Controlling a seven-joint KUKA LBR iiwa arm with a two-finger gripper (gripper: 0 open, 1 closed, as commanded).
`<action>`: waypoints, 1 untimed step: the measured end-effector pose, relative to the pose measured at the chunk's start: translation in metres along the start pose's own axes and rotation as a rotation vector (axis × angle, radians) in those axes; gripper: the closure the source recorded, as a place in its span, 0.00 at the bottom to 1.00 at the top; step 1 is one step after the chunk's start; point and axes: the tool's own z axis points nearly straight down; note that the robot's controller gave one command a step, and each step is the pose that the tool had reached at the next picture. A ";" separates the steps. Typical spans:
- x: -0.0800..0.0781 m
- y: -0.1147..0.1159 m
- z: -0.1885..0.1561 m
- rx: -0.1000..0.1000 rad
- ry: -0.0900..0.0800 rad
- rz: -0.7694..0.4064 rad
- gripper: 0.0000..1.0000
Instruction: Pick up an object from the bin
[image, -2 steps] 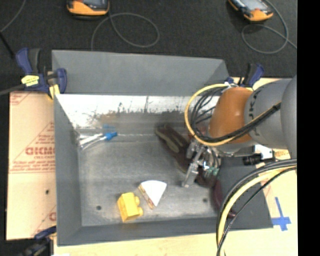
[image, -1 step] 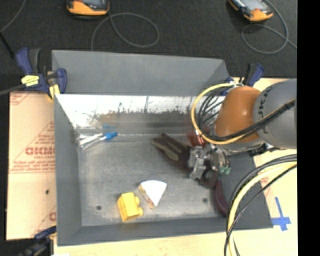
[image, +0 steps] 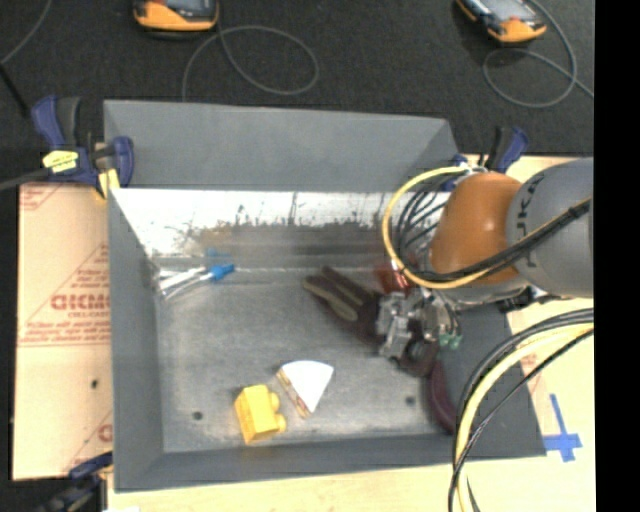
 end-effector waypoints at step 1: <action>0.001 0.000 -0.005 0.000 0.004 0.000 1.00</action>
Offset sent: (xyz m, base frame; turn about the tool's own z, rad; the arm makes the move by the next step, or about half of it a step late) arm 0.0000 0.0003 0.0505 0.0000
